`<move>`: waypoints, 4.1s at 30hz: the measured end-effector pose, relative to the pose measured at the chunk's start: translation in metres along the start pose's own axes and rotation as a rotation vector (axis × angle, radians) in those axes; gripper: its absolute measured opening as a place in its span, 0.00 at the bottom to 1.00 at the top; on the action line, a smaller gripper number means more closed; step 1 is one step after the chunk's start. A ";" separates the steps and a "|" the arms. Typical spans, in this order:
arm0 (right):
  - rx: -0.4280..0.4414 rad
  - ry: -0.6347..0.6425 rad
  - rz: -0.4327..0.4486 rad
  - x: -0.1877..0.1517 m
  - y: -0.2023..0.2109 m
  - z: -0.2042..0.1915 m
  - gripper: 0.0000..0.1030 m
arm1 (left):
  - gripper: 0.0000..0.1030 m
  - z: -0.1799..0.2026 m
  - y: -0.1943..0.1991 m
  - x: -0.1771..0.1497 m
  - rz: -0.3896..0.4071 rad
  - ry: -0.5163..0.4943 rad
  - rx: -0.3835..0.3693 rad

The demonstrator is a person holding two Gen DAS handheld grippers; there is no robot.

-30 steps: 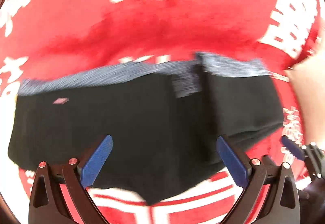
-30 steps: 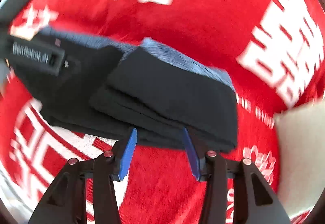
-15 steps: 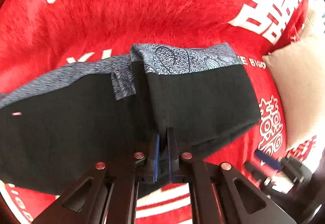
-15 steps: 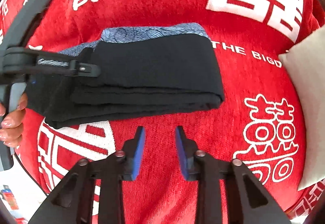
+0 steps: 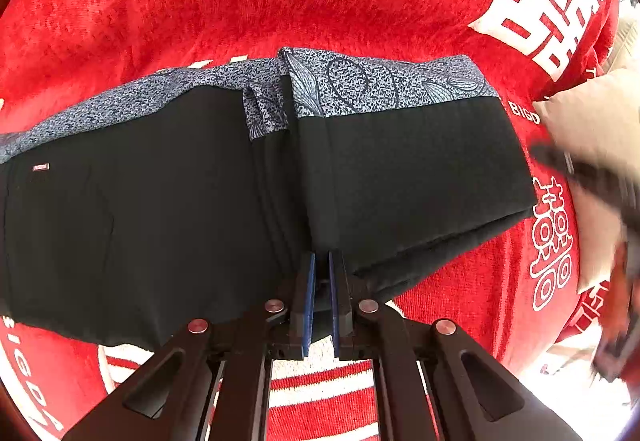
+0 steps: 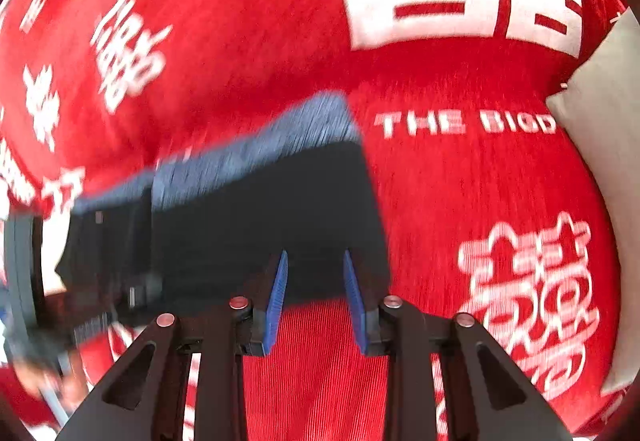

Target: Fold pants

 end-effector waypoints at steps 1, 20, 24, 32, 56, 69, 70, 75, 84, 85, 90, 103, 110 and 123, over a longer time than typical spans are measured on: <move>0.013 -0.027 0.004 0.014 -0.007 0.006 0.31 | 0.08 0.001 -0.001 0.000 0.003 -0.004 0.004; 0.108 0.343 -0.120 -0.011 -0.069 -0.141 0.32 | 0.78 -0.037 0.023 -0.004 0.075 0.101 0.114; 0.153 0.216 -0.050 0.004 -0.046 -0.119 0.35 | 0.78 -0.039 0.036 0.003 0.096 0.112 0.080; -0.027 0.101 -0.007 0.050 -0.032 -0.023 0.50 | 0.78 0.022 0.017 0.031 0.087 0.016 -0.056; 0.241 -0.284 -0.106 0.038 -0.087 0.039 0.49 | 0.38 0.033 -0.012 0.003 0.032 -0.046 0.028; 0.036 0.117 -0.116 0.011 -0.039 -0.075 0.49 | 0.81 -0.048 0.024 -0.009 0.063 0.146 0.132; 0.034 0.152 -0.121 0.009 -0.042 -0.089 0.49 | 0.81 -0.055 0.025 -0.011 0.062 0.148 0.153; 0.048 0.245 -0.148 0.002 -0.061 -0.146 0.49 | 0.81 -0.087 0.034 -0.024 0.059 0.211 0.172; 0.005 0.248 -0.230 -0.024 -0.074 -0.161 0.52 | 0.81 -0.135 0.047 -0.035 0.067 0.302 0.173; 0.002 0.244 -0.231 -0.026 -0.072 -0.158 0.52 | 0.81 -0.139 0.049 -0.037 0.068 0.310 0.169; -0.003 0.244 -0.224 -0.029 -0.075 -0.156 0.54 | 0.81 -0.155 0.054 -0.040 0.075 0.354 0.148; -0.102 0.406 -0.258 -0.037 -0.086 -0.182 0.79 | 0.81 -0.202 0.065 -0.043 0.108 0.471 0.081; -0.146 0.471 -0.263 -0.044 -0.092 -0.187 0.82 | 0.81 -0.249 0.078 -0.045 0.158 0.587 0.037; -0.145 0.478 -0.272 -0.034 -0.099 -0.187 0.83 | 0.81 -0.322 0.088 -0.026 0.323 0.845 -0.236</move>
Point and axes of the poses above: each gripper's, at about its wrist camera, not at the fingertips, and y roughly against the way its jaws point, z to its right, x to its top, the point moved 8 cm from there along -y, roughly the way its jaws point, and after that the axes turned 14 degrees about y, right-handed, at the moved point
